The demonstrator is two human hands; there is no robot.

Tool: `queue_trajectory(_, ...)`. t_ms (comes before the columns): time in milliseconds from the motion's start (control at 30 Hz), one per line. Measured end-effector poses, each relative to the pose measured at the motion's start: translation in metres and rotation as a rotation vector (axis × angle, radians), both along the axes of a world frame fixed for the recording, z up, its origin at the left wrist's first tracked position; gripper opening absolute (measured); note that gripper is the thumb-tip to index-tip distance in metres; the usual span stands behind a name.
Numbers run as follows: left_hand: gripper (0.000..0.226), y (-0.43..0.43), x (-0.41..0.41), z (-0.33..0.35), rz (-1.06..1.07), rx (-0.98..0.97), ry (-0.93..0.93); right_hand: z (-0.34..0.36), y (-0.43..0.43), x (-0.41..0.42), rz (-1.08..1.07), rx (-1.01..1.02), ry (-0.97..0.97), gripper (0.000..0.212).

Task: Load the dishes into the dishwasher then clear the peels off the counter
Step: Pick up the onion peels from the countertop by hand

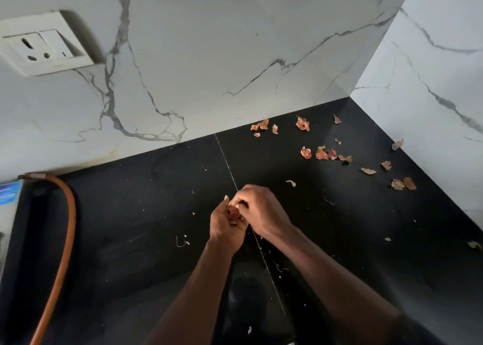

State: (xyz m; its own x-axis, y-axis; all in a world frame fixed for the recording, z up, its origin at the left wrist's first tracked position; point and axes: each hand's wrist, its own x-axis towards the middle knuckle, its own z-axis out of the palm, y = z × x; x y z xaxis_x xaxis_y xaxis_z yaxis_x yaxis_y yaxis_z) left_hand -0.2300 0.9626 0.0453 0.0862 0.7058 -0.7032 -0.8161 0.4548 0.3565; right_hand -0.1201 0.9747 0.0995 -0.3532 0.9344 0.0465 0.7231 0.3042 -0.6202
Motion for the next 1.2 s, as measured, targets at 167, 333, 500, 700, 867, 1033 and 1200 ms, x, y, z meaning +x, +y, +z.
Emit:
queue_trajectory(167,0.033,0.005,0.005,0.005,0.037,-0.003,-0.028,0.008,0.027,0.013,0.033,0.028,-0.006,0.009)
queue_trajectory(333,0.037,0.007,0.001,0.006,0.097,-0.029,-0.122,-0.013,0.117,0.096,-0.352,-0.039,-0.197,0.038)
queue_trajectory(500,0.037,0.009,-0.002,0.008,0.087,-0.019,-0.106,-0.037,0.139,0.143,-0.181,-0.284,-0.562,0.073)
queue_trajectory(700,0.035,0.014,-0.005,0.007,0.105,-0.016,-0.105,-0.056,0.089,0.127,-0.115,-0.129,-0.453,0.063)
queue_trajectory(867,0.037,0.012,0.001,0.005,0.093,-0.027,-0.095,-0.059,0.061,0.117,-0.128,-0.019,-0.458,0.028)
queue_trajectory(1033,0.038,0.012,0.004,0.007,0.085,-0.016,-0.095,-0.054,0.054,0.097,-0.182,-0.042,-0.549,0.008)
queue_trajectory(1200,0.039,0.010,0.000,0.010,0.087,-0.003,-0.088,-0.050,0.066,0.097,-0.326,-0.093,-0.487,0.006)
